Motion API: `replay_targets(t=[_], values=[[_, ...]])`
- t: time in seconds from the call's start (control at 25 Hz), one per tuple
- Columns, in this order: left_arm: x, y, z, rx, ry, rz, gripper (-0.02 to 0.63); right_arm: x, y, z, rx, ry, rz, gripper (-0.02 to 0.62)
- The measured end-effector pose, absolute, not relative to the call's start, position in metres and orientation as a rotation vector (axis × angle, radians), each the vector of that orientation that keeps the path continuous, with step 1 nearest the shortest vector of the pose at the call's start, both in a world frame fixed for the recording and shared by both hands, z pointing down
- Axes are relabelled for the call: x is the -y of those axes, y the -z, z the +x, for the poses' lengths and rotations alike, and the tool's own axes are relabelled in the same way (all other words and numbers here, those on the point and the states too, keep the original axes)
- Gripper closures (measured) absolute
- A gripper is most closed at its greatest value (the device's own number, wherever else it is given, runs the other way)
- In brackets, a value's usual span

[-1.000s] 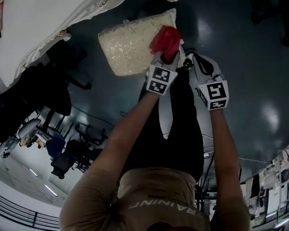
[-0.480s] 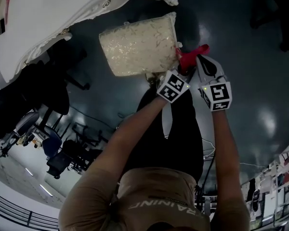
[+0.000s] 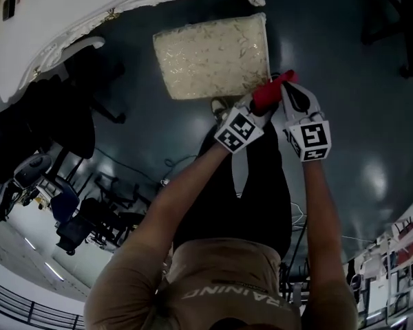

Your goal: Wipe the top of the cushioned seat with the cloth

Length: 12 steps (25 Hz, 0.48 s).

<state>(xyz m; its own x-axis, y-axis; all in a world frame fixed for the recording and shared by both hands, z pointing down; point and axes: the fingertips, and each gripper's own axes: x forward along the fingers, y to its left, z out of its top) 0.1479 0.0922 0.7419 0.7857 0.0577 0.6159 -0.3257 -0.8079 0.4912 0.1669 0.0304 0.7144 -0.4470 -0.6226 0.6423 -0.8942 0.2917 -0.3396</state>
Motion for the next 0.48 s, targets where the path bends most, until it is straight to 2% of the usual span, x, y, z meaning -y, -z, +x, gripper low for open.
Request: replay_targets(t=[0.48], values=[[-0.082, -0.704, -0.006, 0.443, -0.726, 2.372, 0.568, -0.052, -0.694, 0.034, 2.232, -0.916, 1.231, 0.594]])
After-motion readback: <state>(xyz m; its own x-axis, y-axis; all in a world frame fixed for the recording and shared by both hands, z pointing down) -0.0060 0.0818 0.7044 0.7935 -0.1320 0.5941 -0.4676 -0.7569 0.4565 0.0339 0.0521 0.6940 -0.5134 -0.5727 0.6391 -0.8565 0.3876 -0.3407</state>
